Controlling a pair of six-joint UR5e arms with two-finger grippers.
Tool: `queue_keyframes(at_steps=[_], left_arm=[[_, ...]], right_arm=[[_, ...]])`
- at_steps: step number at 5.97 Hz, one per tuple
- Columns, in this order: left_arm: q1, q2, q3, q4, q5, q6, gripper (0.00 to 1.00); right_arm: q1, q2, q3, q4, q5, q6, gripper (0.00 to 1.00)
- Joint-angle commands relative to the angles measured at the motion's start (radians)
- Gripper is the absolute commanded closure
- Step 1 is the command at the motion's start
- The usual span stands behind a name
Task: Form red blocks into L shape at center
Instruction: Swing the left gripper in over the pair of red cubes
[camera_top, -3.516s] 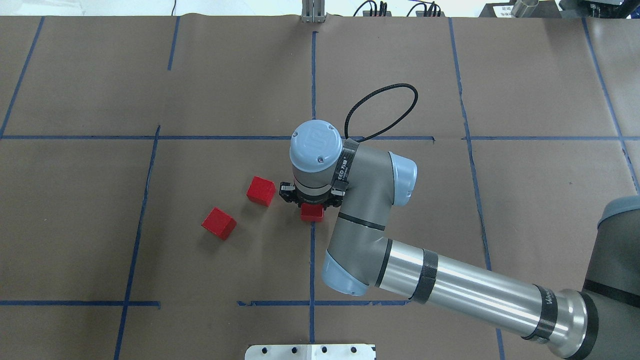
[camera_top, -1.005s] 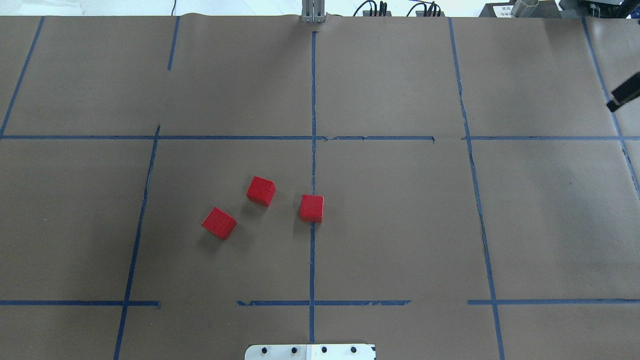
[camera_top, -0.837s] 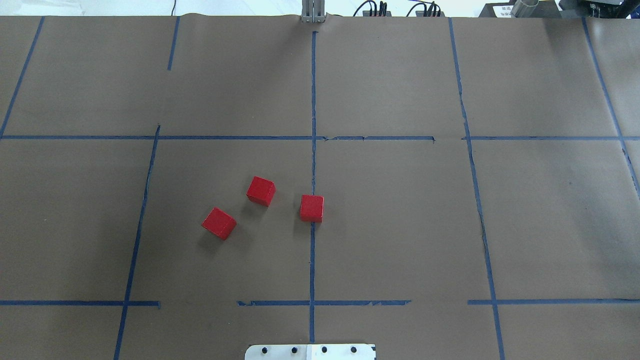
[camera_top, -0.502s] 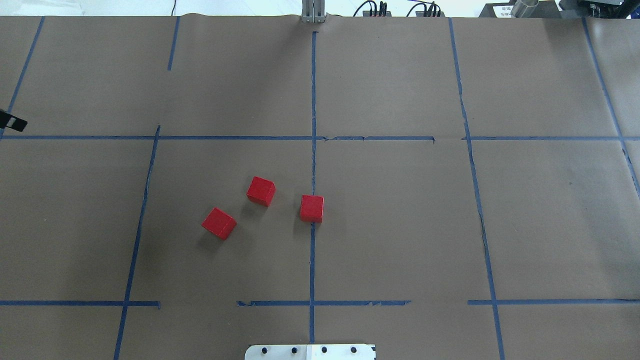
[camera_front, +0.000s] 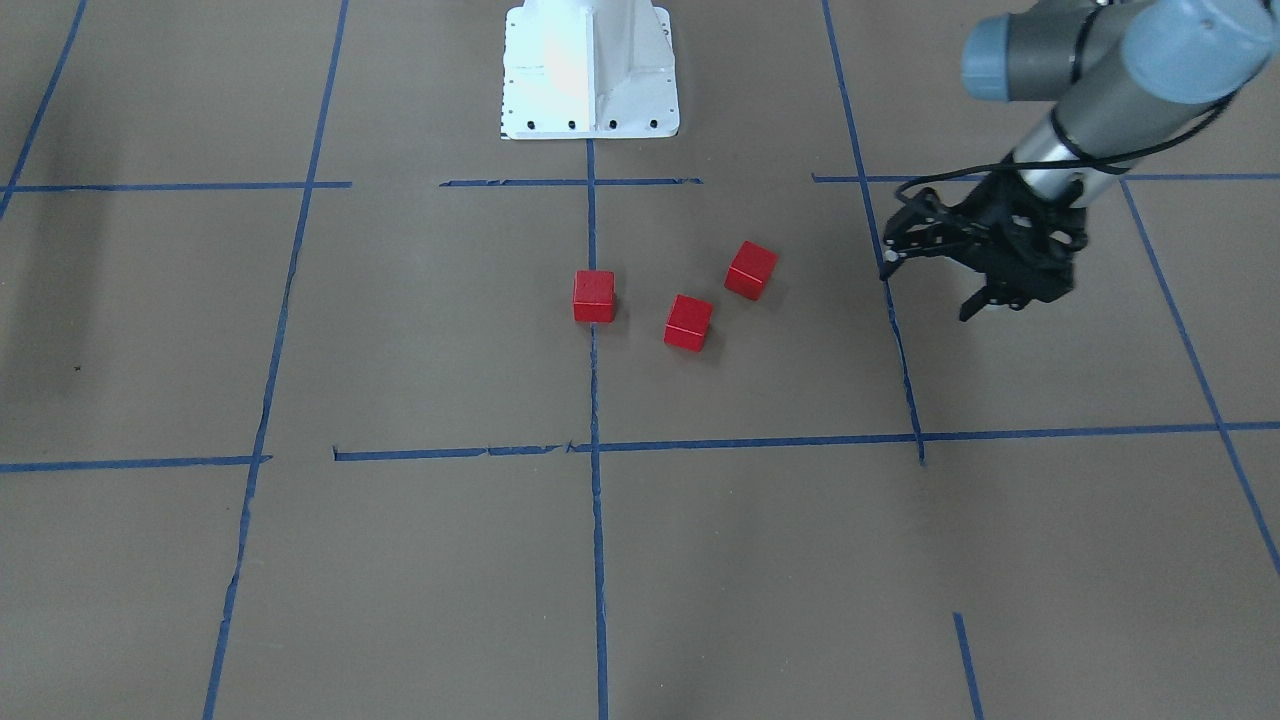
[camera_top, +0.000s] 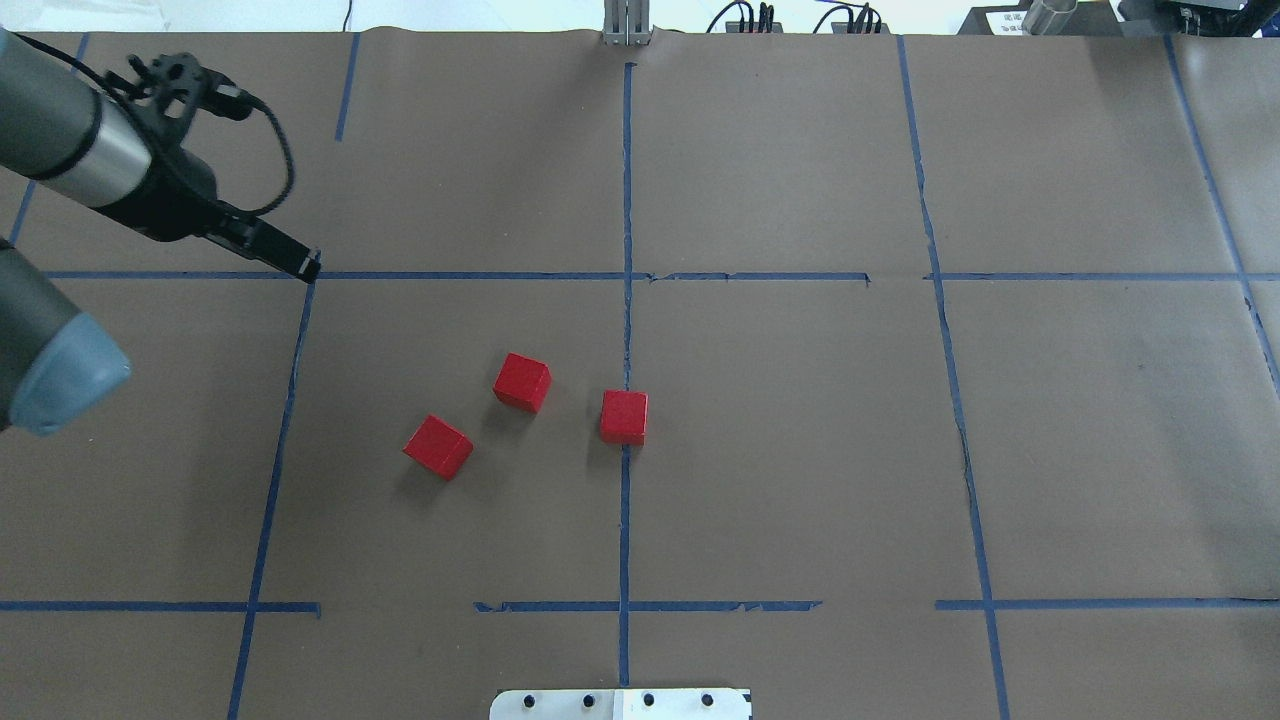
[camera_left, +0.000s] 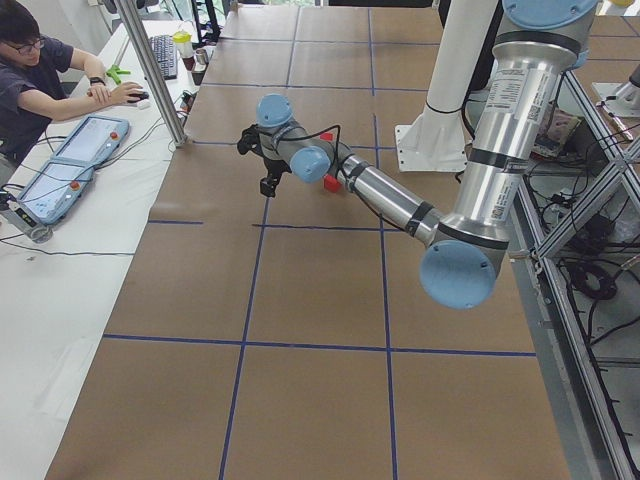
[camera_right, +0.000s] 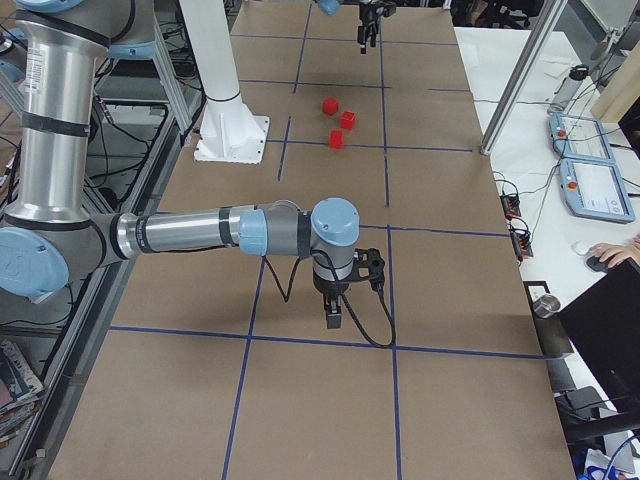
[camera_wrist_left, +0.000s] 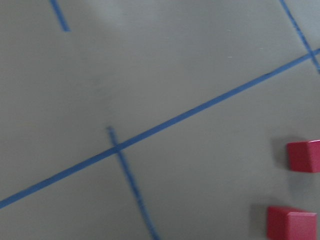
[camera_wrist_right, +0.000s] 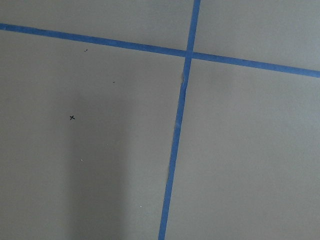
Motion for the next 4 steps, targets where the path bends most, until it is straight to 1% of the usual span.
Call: queue_keyframes(at_steps=[1,2,4], left_arm=[[0.179,-0.130,0.058,0.006,0.181,-0.152,0.00],[0.237,-0.177,0.118,0.004,0.191,-0.217,0.00],[0.285,-0.183,0.152,0.004,0.192,-0.336,0.00]], right_arm=[[-0.006,-0.004,0.001,0.000,-0.003,0.004,0.00],[-0.006,-0.004,0.001,0.000,-0.005,0.004,0.00],[-0.006,-0.007,-0.002,-0.002,-0.006,0.003,0.00]])
